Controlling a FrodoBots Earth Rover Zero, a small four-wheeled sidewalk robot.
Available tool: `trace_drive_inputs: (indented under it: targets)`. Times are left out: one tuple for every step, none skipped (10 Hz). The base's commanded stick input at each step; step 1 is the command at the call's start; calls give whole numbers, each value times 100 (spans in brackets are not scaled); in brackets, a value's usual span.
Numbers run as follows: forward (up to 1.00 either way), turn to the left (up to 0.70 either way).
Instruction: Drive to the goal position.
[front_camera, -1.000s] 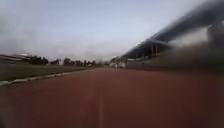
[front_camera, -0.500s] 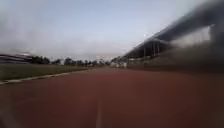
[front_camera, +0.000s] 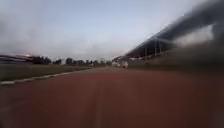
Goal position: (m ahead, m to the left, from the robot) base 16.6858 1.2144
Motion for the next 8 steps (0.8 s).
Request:
trace_drive_inputs:
  targets:
    - [70,0]
    - [70,0]
    - [70,0]
    - [70,0]
    - [70,0]
    - [70,0]
    - [70,0]
    - [70,0]
